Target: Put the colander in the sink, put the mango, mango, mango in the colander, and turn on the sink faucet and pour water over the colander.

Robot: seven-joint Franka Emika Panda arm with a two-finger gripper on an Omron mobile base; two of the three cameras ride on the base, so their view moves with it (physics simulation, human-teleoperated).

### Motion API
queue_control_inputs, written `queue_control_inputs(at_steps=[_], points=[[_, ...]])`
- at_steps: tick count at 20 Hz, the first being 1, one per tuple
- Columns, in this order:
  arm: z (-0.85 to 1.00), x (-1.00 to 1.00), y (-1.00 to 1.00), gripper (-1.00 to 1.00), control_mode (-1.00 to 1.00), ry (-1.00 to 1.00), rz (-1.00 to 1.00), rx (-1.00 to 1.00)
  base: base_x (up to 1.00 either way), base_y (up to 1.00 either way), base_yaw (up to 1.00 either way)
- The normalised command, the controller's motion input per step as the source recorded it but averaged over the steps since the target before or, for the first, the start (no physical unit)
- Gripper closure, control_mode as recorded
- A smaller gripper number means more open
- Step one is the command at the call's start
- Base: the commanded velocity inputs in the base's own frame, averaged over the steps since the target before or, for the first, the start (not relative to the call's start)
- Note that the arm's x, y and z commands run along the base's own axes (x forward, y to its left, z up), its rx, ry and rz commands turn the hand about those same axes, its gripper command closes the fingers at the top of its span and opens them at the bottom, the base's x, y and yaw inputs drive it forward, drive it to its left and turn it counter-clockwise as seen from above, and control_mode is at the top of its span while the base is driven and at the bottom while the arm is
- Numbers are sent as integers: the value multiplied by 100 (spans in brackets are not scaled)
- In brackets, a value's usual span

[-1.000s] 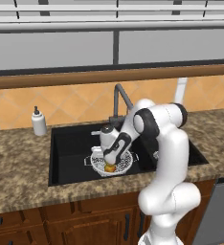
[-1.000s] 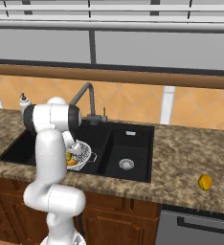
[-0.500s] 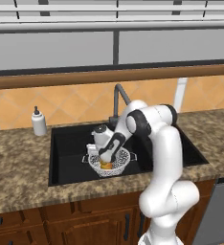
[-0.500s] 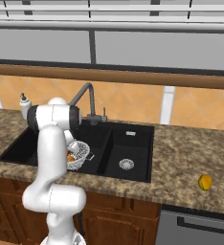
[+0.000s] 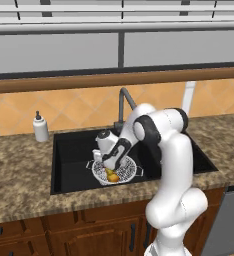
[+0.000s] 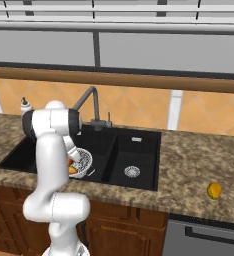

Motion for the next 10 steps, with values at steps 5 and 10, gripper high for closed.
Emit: queue_control_inputs(at_steps=[5,10], points=[[63,-25,-1,-100,-100,0,-15,0,0,0,0],[89,-38,-3,-100,-100,0,-11,0,0,0,0]])
